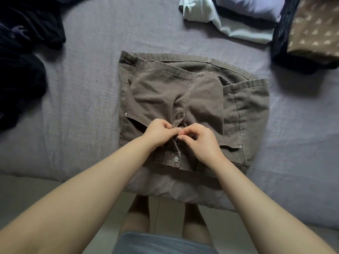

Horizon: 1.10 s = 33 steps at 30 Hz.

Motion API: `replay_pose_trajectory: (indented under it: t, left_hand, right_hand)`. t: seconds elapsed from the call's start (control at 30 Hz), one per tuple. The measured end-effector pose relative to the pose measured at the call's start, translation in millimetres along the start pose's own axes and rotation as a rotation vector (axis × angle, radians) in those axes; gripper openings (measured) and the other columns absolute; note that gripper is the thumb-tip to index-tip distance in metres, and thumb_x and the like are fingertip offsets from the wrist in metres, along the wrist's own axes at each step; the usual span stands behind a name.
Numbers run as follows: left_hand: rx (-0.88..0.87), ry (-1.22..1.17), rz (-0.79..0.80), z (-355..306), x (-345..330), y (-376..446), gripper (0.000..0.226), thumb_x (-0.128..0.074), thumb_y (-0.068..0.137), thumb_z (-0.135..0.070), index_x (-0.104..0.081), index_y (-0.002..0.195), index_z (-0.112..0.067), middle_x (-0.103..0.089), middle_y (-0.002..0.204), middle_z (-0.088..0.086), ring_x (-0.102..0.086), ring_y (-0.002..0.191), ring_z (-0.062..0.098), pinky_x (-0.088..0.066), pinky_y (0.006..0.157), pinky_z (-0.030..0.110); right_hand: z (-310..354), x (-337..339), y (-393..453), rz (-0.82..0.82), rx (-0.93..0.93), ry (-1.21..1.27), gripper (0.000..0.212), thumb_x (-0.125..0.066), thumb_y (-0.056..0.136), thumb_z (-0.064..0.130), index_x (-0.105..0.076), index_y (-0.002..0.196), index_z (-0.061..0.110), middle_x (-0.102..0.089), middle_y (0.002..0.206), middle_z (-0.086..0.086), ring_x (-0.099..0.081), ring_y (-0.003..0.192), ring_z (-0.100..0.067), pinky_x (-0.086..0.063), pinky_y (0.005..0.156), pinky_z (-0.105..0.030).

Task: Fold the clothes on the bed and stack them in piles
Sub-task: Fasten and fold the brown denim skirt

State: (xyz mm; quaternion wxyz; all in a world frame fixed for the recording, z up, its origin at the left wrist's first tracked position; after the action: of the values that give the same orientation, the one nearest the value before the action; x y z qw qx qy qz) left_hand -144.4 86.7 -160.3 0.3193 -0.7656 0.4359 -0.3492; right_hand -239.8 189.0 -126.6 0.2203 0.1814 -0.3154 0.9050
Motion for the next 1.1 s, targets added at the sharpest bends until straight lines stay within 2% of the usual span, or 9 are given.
replay_pose_trajectory:
  t: [0.07,0.2,0.3,0.57,0.63,0.77,0.87,1.0,1.1]
  left_hand:
    - [-0.009,-0.015,-0.027,-13,-2,6,0.035,-0.073,0.08,-0.02,-0.048,0.055,-0.014,-0.039,0.053,0.0,-0.034,0.053,0.011,-0.028,0.05,0.026]
    - [-0.067,-0.077,-0.098,-30,-6,16,0.021,-0.074,0.077,-0.013,-0.059,0.063,-0.015,-0.045,0.052,-0.006,-0.04,0.051,0.007,-0.034,0.054,0.023]
    - [-0.072,-0.031,-0.172,-31,-7,15,0.026,-0.074,0.076,-0.016,-0.056,0.058,-0.019,-0.047,0.053,-0.008,-0.044,0.054,0.01,-0.038,0.06,0.025]
    - [-0.007,-0.006,-0.253,-16,-18,13,0.028,-0.072,0.074,-0.014,-0.051,0.056,-0.018,-0.048,0.054,-0.008,-0.049,0.065,0.018,-0.042,0.066,0.026]
    - [-0.02,0.004,-0.27,-15,-18,14,0.026,-0.071,0.074,-0.015,-0.051,0.058,-0.019,-0.048,0.055,-0.009,-0.049,0.065,0.018,-0.042,0.066,0.025]
    - [-0.072,0.092,-0.233,-8,-22,14,0.015,-0.071,0.075,-0.027,-0.056,0.073,-0.025,-0.054,0.064,-0.011,-0.055,0.07,0.015,-0.046,0.071,0.028]
    - [-0.1,0.12,-0.148,1,-24,13,0.013,-0.074,0.077,-0.027,-0.064,0.085,-0.022,-0.063,0.075,-0.009,-0.06,0.077,0.014,-0.048,0.076,0.029]
    - [-0.063,0.13,-0.064,8,-19,13,0.007,-0.073,0.081,-0.019,-0.072,0.087,-0.016,-0.063,0.071,-0.004,-0.058,0.072,0.013,-0.045,0.071,0.026]
    - [-0.068,0.099,-0.133,8,-19,12,0.005,-0.075,0.079,-0.02,-0.072,0.083,-0.02,-0.068,0.074,-0.002,-0.065,0.078,0.021,-0.051,0.076,0.032]
  right_hand:
    - [3,6,3,-0.036,0.027,-0.045,0.006,-0.074,0.081,0.015,-0.07,0.081,0.02,-0.066,0.084,0.003,-0.06,0.078,-0.013,-0.045,0.074,-0.022]
    - [3,16,6,-0.062,0.103,-0.181,0.002,-0.072,0.082,0.015,-0.071,0.084,0.016,-0.063,0.084,0.004,-0.058,0.079,-0.015,-0.048,0.076,-0.032]
    - [3,15,1,-0.06,0.181,-0.232,0.001,-0.071,0.083,0.013,-0.07,0.083,0.012,-0.057,0.082,0.007,-0.053,0.076,-0.011,-0.045,0.073,-0.031]
    - [-12,1,-8,-0.021,0.259,-0.367,0.003,-0.067,0.079,0.014,-0.067,0.079,0.01,-0.062,0.081,-0.002,-0.061,0.081,-0.024,-0.042,0.069,-0.026]
    - [-18,1,-5,-0.025,0.224,-0.33,0.002,-0.069,0.08,0.013,-0.069,0.079,0.012,-0.064,0.082,0.0,-0.062,0.081,-0.021,-0.044,0.071,-0.025]
    - [-33,13,7,-0.048,-0.052,-0.063,0.005,-0.078,0.077,0.015,-0.074,0.079,0.017,-0.066,0.078,0.008,-0.06,0.073,-0.009,-0.045,0.071,-0.02]
    - [-33,12,10,0.021,-0.096,-0.003,0.012,-0.08,0.075,0.016,-0.071,0.073,0.023,-0.068,0.076,0.007,-0.061,0.07,-0.009,-0.049,0.071,-0.023]
    - [-30,5,10,0.087,-0.133,-0.068,0.026,-0.081,0.072,0.027,-0.062,0.062,0.04,-0.069,0.081,0.009,-0.064,0.078,-0.014,-0.053,0.08,-0.037]
    - [-23,3,10,0.113,-0.08,-0.241,0.013,-0.073,0.08,0.031,-0.064,0.073,0.036,-0.064,0.089,0.01,-0.06,0.088,-0.014,-0.049,0.083,-0.035]
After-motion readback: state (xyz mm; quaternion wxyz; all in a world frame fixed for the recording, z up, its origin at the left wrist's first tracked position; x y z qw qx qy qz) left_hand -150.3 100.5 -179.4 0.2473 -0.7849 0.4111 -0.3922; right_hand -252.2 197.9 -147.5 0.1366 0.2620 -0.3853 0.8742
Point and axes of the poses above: each hand's wrist, its own y-axis towards the middle knuckle, its own x-axis out of the back of the hand, z = x × y, the point moved 6 cm from there along y, towards the middle knuckle
